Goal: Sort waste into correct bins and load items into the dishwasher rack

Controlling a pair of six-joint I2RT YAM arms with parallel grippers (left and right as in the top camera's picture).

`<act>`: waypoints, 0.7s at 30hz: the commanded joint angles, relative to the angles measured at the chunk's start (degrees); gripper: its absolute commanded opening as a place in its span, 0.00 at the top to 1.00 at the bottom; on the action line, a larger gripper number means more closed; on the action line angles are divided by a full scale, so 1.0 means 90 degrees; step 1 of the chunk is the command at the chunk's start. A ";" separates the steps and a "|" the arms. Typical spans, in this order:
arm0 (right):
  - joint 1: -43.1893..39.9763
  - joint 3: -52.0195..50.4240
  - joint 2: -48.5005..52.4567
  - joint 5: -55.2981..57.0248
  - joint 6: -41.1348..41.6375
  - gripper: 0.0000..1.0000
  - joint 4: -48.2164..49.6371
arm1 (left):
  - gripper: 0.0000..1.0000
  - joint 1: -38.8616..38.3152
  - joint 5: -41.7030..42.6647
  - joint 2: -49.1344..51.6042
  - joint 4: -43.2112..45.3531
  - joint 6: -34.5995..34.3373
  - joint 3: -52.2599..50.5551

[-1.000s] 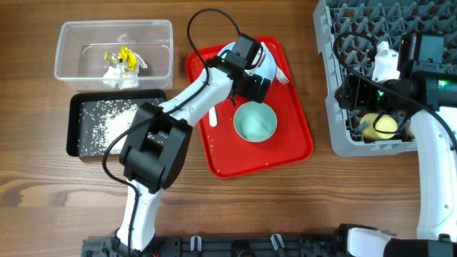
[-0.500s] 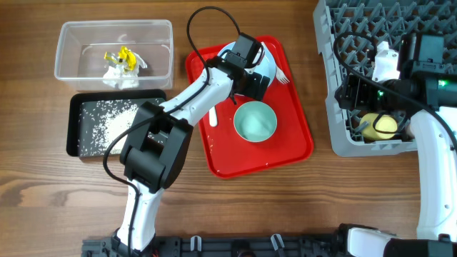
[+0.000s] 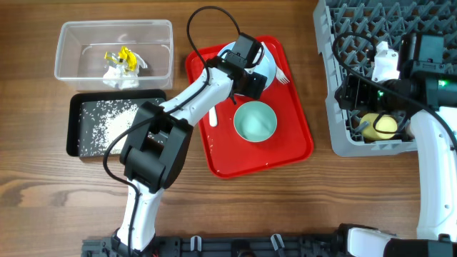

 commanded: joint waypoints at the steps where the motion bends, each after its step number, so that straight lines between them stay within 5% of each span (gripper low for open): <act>1: -0.0017 0.0075 -0.0049 0.0104 -0.0097 0.16 -0.0007 | 0.18 0.0027 -0.0155 0.0262 0.0032 0.0051 0.0017; 8: -0.0017 0.0075 -0.0049 0.0104 -0.0112 0.16 -0.0005 | 0.35 0.0034 -0.0454 0.0381 0.0151 0.0049 0.0019; 21: -0.0017 0.0075 -0.0049 0.0104 -0.0131 0.16 0.0066 | 0.32 0.0032 -0.0534 0.0381 0.0321 0.0046 0.0019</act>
